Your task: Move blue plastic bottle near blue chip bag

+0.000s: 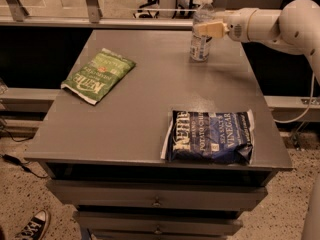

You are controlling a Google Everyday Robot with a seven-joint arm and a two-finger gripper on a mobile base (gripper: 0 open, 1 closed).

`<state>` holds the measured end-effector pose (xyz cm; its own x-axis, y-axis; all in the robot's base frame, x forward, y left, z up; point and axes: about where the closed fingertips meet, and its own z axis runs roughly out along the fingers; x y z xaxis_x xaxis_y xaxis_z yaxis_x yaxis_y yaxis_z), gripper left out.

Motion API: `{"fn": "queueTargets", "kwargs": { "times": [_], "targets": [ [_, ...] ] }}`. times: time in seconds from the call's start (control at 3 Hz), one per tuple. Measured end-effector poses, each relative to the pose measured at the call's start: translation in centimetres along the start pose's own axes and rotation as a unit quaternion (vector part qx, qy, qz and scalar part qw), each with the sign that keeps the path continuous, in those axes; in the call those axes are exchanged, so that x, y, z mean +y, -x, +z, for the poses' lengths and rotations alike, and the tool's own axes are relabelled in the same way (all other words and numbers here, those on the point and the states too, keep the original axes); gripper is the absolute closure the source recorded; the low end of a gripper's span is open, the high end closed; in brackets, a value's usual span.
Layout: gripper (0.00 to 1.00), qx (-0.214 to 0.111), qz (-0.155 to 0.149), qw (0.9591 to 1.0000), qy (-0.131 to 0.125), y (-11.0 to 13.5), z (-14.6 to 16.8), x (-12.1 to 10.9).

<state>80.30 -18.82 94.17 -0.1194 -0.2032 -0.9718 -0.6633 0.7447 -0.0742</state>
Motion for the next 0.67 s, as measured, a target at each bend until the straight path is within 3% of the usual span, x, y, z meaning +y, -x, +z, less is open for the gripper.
{"fn": "queueTargets", "kwargs": {
  "times": [0.33, 0.67],
  "targets": [
    [0.59, -0.007, 0.014, 0.9999, -0.003, 0.1, 0.2, -0.1],
    [0.9, -0.021, 0.028, 0.9994, 0.005, 2.4, -1.5, 0.7]
  ]
}}
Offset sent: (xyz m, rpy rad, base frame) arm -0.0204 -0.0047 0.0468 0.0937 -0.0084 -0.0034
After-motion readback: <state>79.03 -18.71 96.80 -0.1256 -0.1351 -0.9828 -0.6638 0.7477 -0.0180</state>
